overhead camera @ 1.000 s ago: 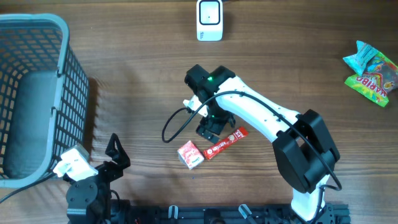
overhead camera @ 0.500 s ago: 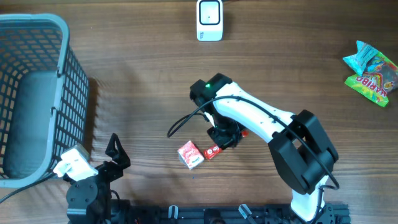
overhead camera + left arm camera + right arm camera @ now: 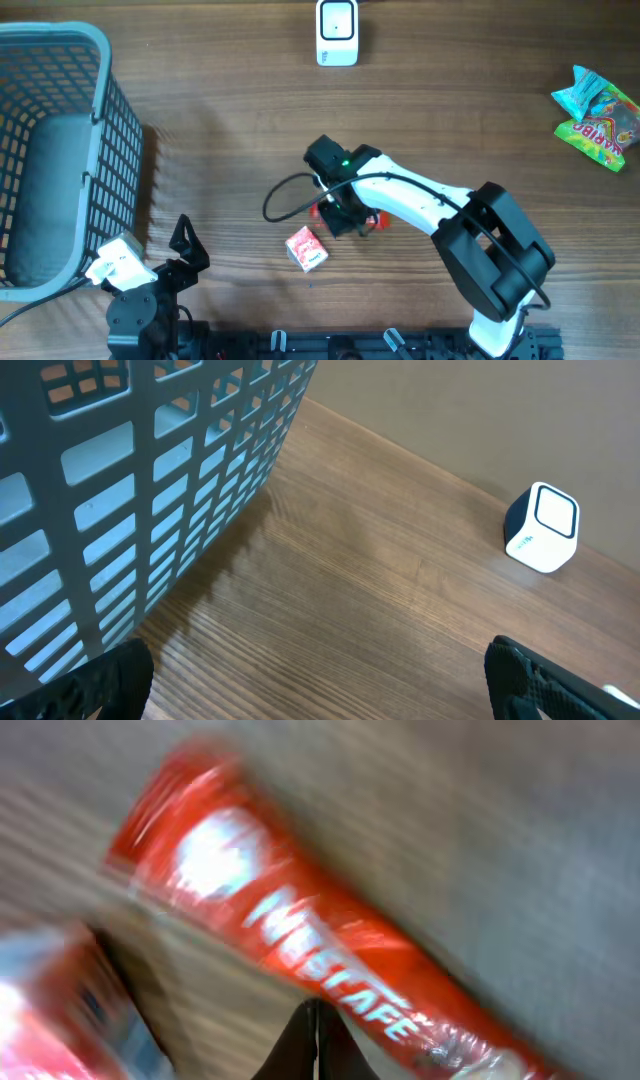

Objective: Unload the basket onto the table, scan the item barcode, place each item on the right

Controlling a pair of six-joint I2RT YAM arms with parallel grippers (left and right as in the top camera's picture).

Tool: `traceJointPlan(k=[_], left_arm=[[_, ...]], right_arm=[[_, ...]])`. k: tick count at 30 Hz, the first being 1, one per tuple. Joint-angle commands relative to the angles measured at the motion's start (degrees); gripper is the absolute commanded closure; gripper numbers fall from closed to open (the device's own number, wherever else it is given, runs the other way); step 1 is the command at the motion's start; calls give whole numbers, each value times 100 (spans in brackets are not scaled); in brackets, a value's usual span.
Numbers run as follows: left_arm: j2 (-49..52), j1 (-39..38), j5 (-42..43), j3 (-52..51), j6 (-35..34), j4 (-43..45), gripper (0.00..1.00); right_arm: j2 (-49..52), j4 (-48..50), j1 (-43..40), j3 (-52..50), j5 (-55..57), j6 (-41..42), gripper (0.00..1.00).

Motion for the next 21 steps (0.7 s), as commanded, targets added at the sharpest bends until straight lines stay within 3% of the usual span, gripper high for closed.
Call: traceJointPlan(k=[1,5,6,7,8,9,12,16,21], left_arm=[[-37,-20,-55,-22,68,13,0],[-37,-20,-55,-22,68,13,0],[-37,-20,-55,-22,68,13,0],[-37,-20,-55,-22,68,13,0],[-37,-20,-55,-22,68,13,0],[-37,-20,-55,-22,68,13,0],[-37,-20,-55,-22,68,13,0],[-37,-20,-55,-22,68,13,0],[-37,-20,-55,-22,68,13,0]], right_arm=[[286,90,7,105,125,-61,93],[275,-702,-50,682,380,-61,93],[251,-977,-63,944,380,-66,85],[227,-1174,-68,1161,380,-107,50],[203,-1320,-72,1364,337,-223,6],[199,-1364,-72,1521,284,-282,0],[203,-1270,-72,1631,61,-404,0],[245,-896,-66,1073,815,-1700,3],[245,-138,-68,282,1226,-1867,3]])
